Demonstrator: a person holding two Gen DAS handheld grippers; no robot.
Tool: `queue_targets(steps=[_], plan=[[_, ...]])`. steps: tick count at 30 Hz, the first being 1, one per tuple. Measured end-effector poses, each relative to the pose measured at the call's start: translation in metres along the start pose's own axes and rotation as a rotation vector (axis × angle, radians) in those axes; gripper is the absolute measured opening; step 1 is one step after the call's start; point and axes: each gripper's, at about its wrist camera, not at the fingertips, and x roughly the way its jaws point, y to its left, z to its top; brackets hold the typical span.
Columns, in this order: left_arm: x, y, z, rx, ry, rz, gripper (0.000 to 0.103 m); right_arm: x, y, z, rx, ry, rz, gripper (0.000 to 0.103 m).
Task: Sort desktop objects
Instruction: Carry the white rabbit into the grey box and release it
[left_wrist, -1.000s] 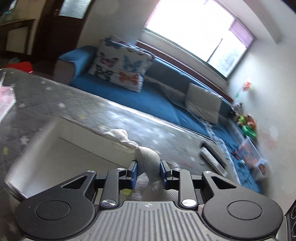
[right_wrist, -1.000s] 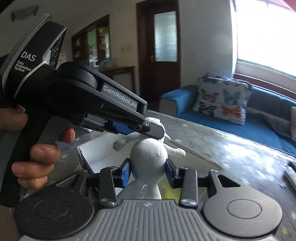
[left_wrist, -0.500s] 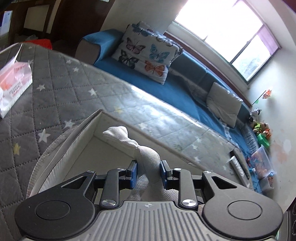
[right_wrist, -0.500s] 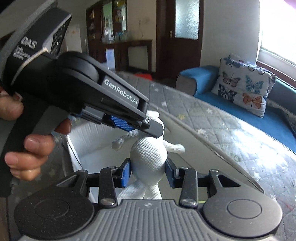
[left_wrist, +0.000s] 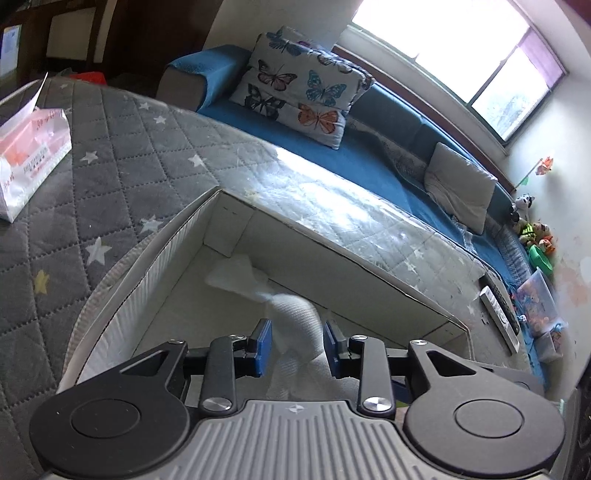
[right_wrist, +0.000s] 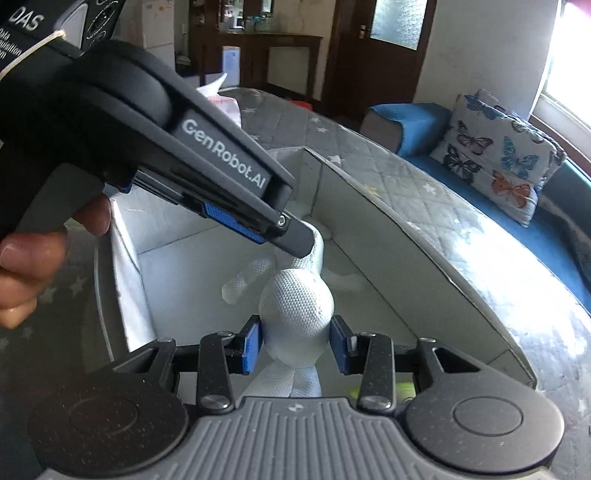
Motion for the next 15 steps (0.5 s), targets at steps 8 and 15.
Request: queue_targets(steps=[8,15], plan=[[-0.022,-0.013,-0.011,0.04,-0.027,0.0,0.033,-0.021,0.001,-0.004,0.047,-0.066,-0.022,0.049],[-0.049,-0.029,-0.029,0.094,-0.065,-0.012,0.033,-0.06,0.001,-0.017,0.104,-0.156,-0.046,0.049]])
